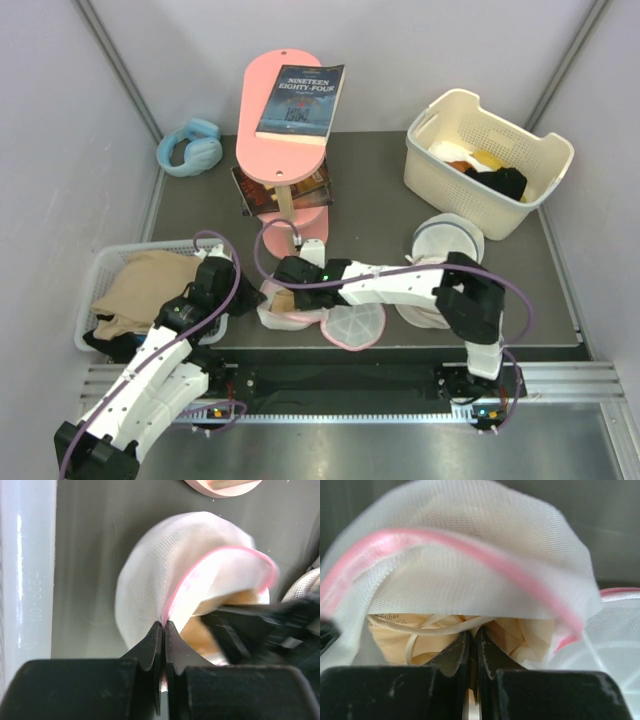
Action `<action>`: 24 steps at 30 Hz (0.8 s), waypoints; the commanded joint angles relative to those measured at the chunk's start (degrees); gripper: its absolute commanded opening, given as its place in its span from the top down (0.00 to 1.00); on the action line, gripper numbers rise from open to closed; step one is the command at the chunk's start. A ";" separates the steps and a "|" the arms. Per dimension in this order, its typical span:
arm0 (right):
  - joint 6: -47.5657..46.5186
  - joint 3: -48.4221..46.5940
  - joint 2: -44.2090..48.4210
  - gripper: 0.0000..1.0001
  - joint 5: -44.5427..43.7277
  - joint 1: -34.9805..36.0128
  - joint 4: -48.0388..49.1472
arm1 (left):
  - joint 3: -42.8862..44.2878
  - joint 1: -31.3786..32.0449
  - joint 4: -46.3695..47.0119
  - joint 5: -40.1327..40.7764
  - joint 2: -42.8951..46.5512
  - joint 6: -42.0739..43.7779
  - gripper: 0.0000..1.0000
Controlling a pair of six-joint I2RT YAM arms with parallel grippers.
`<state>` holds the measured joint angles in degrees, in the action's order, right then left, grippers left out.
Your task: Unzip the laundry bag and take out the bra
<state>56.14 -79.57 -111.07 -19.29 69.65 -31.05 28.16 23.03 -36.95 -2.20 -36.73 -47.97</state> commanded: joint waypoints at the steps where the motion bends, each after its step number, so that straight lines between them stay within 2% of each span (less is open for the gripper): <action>1: 2.39 2.22 12.08 1.00 -5.05 -1.26 2.13 | 1.54 0.09 0.21 -0.79 0.52 1.12 1.00; 7: 6.00 8.19 18.95 1.00 -4.80 -3.81 5.98 | 1.54 0.09 0.30 -1.23 0.61 1.38 1.00; 14: 7.14 9.52 19.04 1.00 -0.93 -4.25 9.76 | 1.54 0.09 0.91 -1.76 -0.01 1.91 1.00; 18: 3.19 8.65 15.64 1.00 6.52 -3.91 15.66 | 2.51 0.09 1.88 -1.76 -0.71 2.61 1.00; 24: 1.60 2.05 7.19 1.00 13.91 -2.59 12.50 | 5.32 0.09 3.73 -2.98 -4.31 2.70 1.00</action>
<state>59.16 -73.17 -99.96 -12.10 66.26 -20.82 30.09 23.03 -36.67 -3.66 -39.42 -46.24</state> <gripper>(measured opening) 0.026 0.045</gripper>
